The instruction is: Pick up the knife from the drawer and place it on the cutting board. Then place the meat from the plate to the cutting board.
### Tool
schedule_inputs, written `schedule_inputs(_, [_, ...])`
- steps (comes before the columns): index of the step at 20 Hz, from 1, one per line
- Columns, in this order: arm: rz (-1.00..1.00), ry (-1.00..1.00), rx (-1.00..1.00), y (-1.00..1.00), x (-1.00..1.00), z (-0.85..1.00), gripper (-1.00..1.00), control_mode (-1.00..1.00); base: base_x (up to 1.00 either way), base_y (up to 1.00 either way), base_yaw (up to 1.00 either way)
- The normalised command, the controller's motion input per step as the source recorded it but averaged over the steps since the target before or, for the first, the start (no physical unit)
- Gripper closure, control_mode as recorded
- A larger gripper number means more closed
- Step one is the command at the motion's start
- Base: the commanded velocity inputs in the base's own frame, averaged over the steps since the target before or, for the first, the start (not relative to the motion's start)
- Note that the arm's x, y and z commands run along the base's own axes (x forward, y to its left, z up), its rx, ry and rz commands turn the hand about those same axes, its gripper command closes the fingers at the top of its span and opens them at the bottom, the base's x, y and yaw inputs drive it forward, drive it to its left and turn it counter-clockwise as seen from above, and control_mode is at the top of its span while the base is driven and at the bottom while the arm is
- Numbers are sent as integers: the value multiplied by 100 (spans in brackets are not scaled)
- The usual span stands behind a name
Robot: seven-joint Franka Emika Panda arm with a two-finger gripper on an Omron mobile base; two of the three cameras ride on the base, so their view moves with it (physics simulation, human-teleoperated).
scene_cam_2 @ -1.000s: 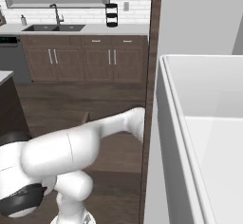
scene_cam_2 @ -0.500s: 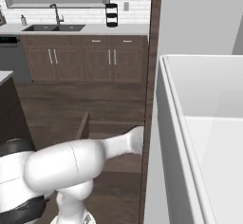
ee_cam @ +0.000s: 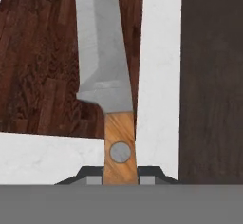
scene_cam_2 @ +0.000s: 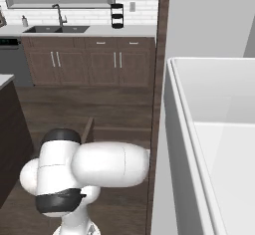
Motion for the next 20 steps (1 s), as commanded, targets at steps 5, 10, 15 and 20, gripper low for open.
schedule_inputs(5, [1, -1, 8, -3, 7, -3, 100, -100, 0, 0, 0])
schedule_inputs(10, [5, -8, 14, -51, 3, -53, 100, -100, 0, 0, 0])
schedule_inputs(15, [0, -1, 9, 0, 7, -24, 100, -100, 0, 0, 0])
schedule_inputs(20, [1, 0, 2, -13, 19, -19, 100, -100, 0, 0, 0])
